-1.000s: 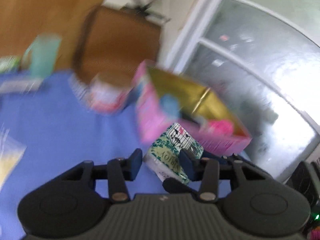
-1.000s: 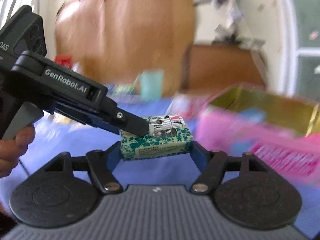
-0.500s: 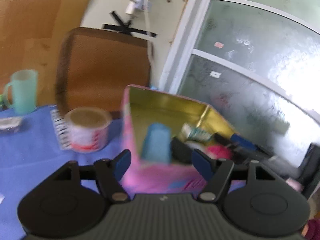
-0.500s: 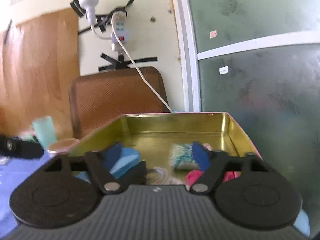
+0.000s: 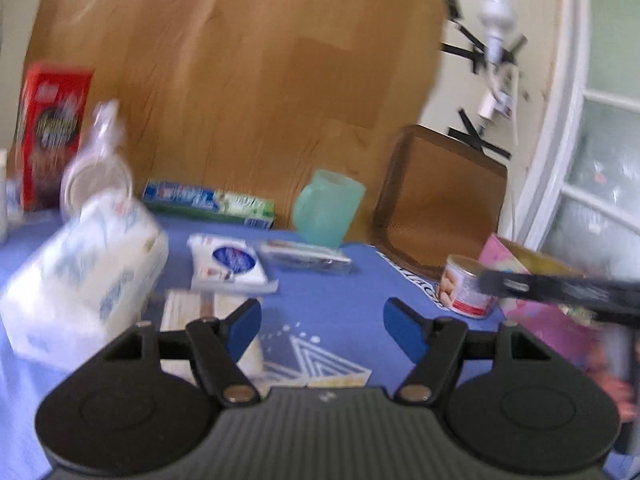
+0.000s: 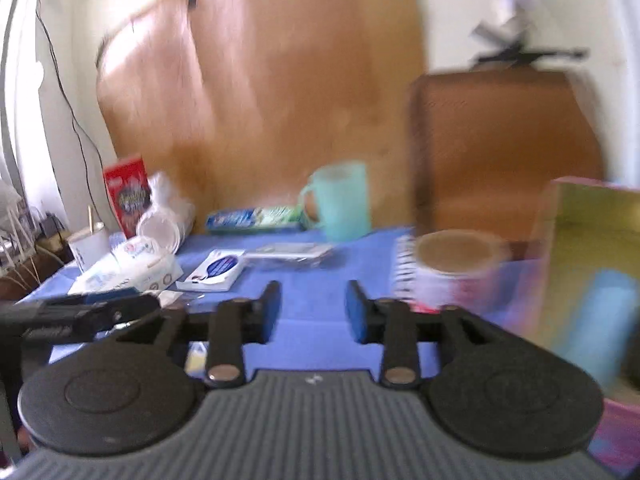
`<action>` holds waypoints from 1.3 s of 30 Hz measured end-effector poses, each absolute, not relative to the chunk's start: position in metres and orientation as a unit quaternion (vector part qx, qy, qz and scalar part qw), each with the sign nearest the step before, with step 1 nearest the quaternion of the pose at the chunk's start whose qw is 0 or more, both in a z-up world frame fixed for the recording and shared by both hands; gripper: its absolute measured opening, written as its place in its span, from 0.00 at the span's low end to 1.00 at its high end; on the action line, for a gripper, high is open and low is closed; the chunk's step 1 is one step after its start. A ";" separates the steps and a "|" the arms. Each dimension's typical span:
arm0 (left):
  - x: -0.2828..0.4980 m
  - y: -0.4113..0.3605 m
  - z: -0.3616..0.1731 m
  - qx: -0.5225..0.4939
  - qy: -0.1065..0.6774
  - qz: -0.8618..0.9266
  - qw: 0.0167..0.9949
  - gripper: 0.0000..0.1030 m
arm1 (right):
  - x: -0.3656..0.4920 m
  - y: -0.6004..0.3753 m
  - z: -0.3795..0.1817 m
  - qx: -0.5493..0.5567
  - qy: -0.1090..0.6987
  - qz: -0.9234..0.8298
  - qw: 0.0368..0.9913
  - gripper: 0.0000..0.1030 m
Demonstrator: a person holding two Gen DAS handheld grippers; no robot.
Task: Organize soft objects
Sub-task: 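Grasp the white flat packet with the right tool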
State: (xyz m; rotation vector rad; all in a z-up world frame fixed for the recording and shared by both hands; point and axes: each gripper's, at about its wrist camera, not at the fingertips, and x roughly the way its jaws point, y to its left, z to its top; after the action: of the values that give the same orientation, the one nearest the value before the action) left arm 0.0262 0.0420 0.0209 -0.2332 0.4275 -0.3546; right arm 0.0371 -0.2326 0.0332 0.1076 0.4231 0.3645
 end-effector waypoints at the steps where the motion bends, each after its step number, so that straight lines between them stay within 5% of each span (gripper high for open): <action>1: 0.029 0.042 0.017 -0.120 0.222 -0.175 0.952 0.66 | 0.060 -0.218 0.031 0.059 0.227 0.178 0.956 0.47; 10: 0.026 0.045 0.019 -0.136 0.205 -0.216 0.945 0.71 | 0.217 -0.189 -0.004 0.248 0.342 0.083 0.902 0.48; 11: 0.025 0.048 0.017 -0.141 0.209 -0.216 0.943 0.71 | 0.220 -0.190 -0.009 0.269 0.351 0.076 0.894 0.45; 12: 0.025 0.049 0.016 -0.146 0.213 -0.216 0.942 0.71 | 0.226 -0.193 -0.015 0.289 0.363 0.074 0.883 0.22; 13: 0.026 0.050 0.016 -0.151 0.215 -0.216 0.940 0.71 | 0.227 -0.193 -0.018 0.299 0.368 0.079 0.877 0.21; 20: 0.031 0.057 0.013 -0.168 0.222 -0.212 0.937 0.71 | 0.160 -0.203 -0.010 0.290 0.332 0.101 0.892 0.16; 28: 0.024 0.051 0.016 -0.148 0.211 -0.234 0.937 0.71 | -0.011 -0.272 -0.009 0.251 0.290 0.103 0.918 0.16; 30: 0.023 0.041 0.017 -0.138 0.222 -0.262 0.929 0.71 | -0.056 -0.292 -0.010 0.239 0.276 0.098 0.926 0.23; 33: 0.016 0.019 0.021 -0.138 0.245 -0.312 0.908 0.71 | -0.102 -0.305 -0.012 0.193 0.263 0.076 0.942 0.61; 34: 0.011 0.008 0.023 -0.139 0.252 -0.328 0.900 0.71 | -0.111 -0.304 -0.012 0.178 0.259 0.078 0.946 0.67; 39: -0.003 -0.051 0.021 -0.093 0.316 -0.372 0.868 0.71 | -0.125 -0.277 -0.024 0.054 0.259 0.098 0.959 0.73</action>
State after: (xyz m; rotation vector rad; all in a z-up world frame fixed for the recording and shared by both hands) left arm -0.0030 -0.0514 0.0205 -0.1952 0.6613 -0.7794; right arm -0.1250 -0.2768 -0.0239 0.1099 0.5244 0.1981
